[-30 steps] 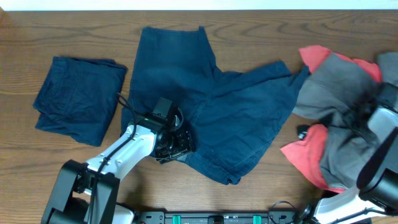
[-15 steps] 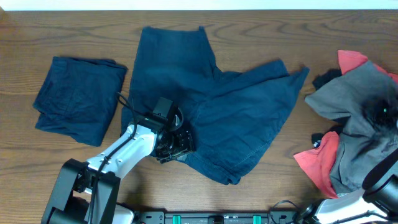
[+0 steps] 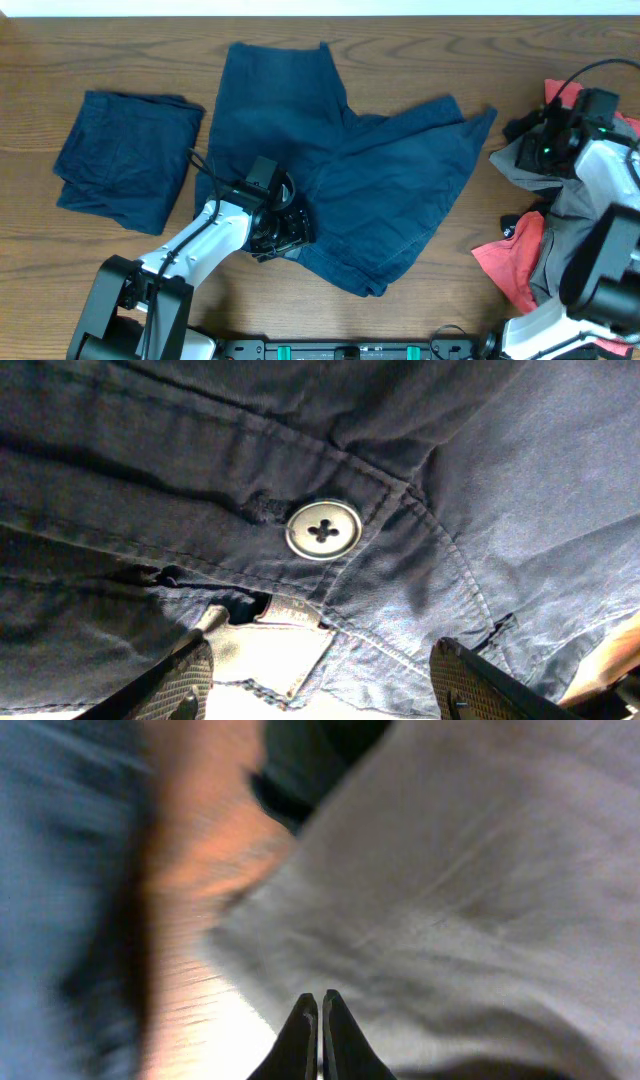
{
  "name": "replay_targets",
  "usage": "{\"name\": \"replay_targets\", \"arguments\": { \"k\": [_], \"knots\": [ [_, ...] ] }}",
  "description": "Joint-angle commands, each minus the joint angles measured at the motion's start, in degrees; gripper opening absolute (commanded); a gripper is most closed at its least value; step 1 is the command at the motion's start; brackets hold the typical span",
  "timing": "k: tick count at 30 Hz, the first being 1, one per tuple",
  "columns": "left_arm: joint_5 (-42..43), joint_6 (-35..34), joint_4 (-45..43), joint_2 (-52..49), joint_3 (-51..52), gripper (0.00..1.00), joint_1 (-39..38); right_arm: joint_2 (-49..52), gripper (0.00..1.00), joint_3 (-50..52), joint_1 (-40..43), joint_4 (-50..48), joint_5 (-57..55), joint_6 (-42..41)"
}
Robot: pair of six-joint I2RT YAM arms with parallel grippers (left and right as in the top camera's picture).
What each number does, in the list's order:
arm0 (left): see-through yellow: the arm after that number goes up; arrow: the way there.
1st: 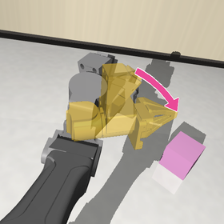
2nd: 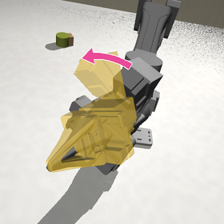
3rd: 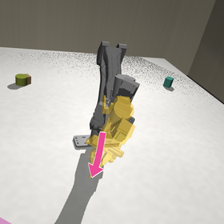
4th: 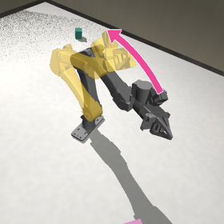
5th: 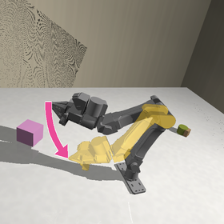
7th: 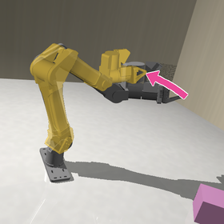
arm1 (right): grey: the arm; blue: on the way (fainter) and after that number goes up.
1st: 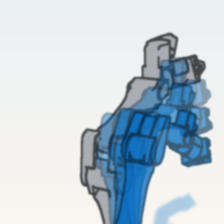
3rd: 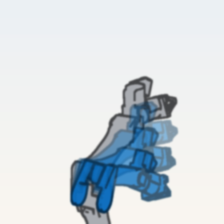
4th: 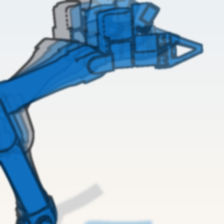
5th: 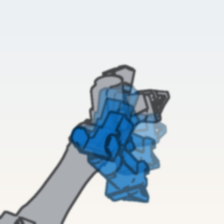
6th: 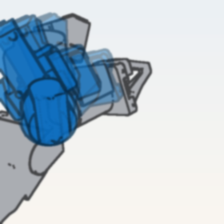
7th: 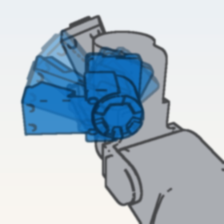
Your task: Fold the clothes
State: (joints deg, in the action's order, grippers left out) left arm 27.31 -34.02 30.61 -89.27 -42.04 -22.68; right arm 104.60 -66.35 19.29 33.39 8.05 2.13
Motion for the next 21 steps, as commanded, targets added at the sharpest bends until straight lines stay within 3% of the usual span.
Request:
{"name": "replay_targets", "arguments": {
  "k": [1, 7, 12, 16, 21],
  "knots": [
    [0.11, 0.76, -0.15, -0.59, -0.26, 0.71, -0.17, 5.14, 0.04, 0.85, -0.07, -0.76, -4.20, 1.62],
    [0.11, 0.76, -0.13, -0.59, -0.26, 0.71, -0.17, 12.33, 0.05, 0.85, 0.04, -6.43, -7.26, 1.81],
    [0.11, 0.76, -0.13, -0.59, -0.26, 0.71, -0.17, 13.16, 0.12, 0.42, 2.84, -10.51, -19.82, -3.41],
    [0.11, 0.79, -0.13, -0.59, -0.26, 0.72, -0.17, 13.03, 0.18, -2.23, 7.93, -9.40, -25.29, -7.67],
    [0.09, 0.79, -0.13, -0.59, -0.26, 0.71, -0.17, 12.94, 0.25, -8.28, 14.56, -3.65, -23.80, -16.22]
  ]
}}
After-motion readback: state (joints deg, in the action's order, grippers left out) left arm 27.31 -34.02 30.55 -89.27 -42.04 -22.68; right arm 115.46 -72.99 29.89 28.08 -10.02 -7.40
